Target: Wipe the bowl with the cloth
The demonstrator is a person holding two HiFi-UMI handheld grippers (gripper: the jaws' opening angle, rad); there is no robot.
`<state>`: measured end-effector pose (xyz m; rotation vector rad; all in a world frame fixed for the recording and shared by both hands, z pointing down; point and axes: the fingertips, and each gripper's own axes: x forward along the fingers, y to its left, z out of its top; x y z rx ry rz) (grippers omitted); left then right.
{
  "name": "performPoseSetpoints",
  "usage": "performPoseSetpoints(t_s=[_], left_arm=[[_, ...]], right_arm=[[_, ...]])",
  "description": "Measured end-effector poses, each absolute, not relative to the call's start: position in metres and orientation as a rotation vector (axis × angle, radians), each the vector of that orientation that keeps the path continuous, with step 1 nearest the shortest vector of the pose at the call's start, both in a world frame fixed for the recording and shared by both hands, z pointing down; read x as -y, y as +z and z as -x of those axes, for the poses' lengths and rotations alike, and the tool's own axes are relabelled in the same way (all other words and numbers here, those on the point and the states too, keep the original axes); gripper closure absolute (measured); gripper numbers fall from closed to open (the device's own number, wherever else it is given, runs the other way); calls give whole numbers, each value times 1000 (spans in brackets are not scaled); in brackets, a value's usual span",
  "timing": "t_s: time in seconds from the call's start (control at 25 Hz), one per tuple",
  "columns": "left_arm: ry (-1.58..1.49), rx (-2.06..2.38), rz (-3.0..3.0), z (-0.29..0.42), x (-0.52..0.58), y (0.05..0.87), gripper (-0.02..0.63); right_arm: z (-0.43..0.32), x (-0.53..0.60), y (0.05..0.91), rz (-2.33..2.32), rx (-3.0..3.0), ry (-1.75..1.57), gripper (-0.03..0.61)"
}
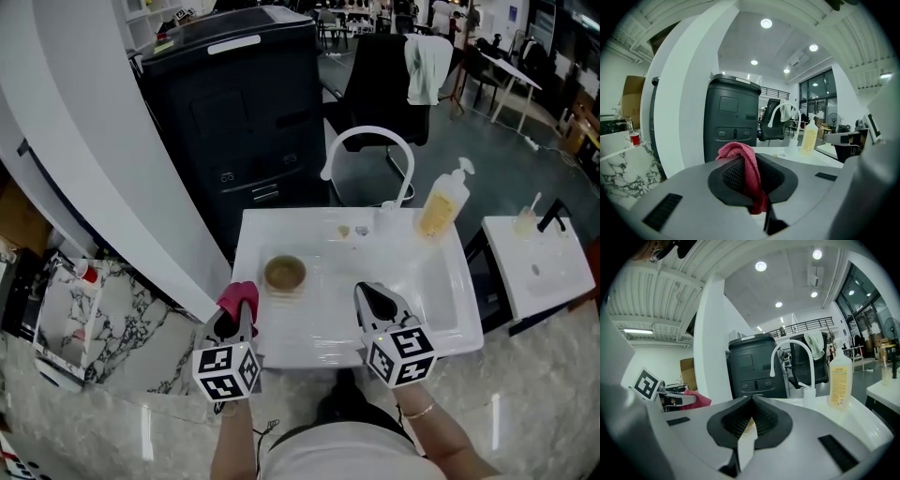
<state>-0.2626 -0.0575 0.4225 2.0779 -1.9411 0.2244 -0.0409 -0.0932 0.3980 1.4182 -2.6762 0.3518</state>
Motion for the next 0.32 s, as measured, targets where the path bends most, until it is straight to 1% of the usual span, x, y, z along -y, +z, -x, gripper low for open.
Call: performPoseSetpoints(t_s=[0.32], left_arm=[[234,1937,-2077,260,53,427,570]], right_arm=[[37,93,402,-1417,2669,366,574]])
